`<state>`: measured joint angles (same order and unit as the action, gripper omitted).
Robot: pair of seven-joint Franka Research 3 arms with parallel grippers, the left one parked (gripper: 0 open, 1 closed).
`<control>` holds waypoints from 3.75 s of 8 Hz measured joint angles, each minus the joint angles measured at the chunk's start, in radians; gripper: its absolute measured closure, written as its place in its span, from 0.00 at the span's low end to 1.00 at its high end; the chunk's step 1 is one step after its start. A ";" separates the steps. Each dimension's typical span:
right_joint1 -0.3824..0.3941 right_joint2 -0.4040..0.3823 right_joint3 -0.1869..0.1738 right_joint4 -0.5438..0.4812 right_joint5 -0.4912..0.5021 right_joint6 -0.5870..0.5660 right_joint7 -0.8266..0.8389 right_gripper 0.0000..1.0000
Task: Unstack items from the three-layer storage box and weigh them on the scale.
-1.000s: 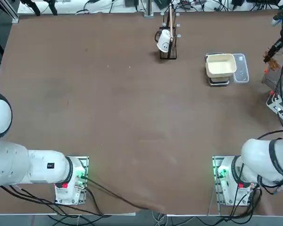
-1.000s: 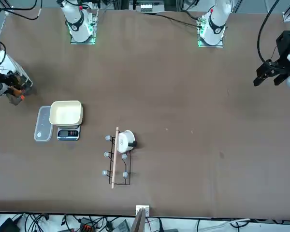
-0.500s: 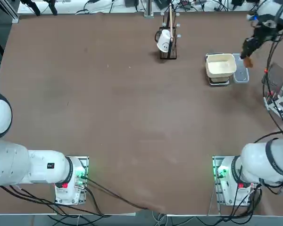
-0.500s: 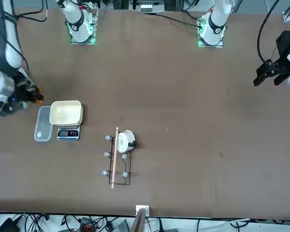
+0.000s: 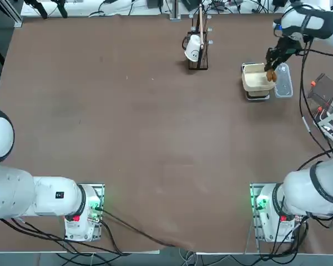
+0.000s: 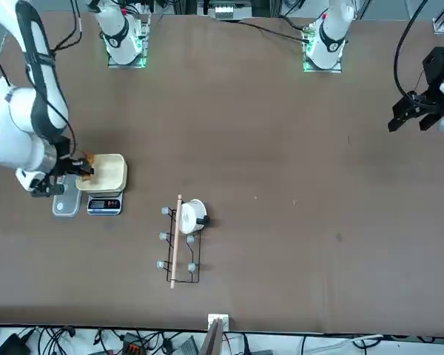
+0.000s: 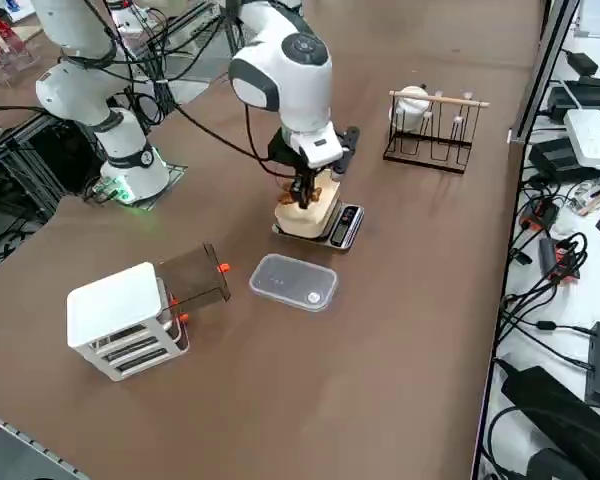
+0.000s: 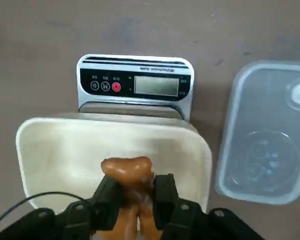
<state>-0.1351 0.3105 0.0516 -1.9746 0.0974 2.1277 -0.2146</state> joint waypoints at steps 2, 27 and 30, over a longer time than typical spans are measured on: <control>0.003 -0.002 -0.001 0.003 0.000 0.000 0.005 0.28; -0.341 -0.040 -0.070 -0.082 -0.499 -0.089 -0.724 0.98; -0.373 -0.040 -0.070 -0.089 -0.535 -0.095 -0.725 0.98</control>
<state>-0.5081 0.2708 -0.0183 -2.0639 -0.4372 2.0327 -0.9393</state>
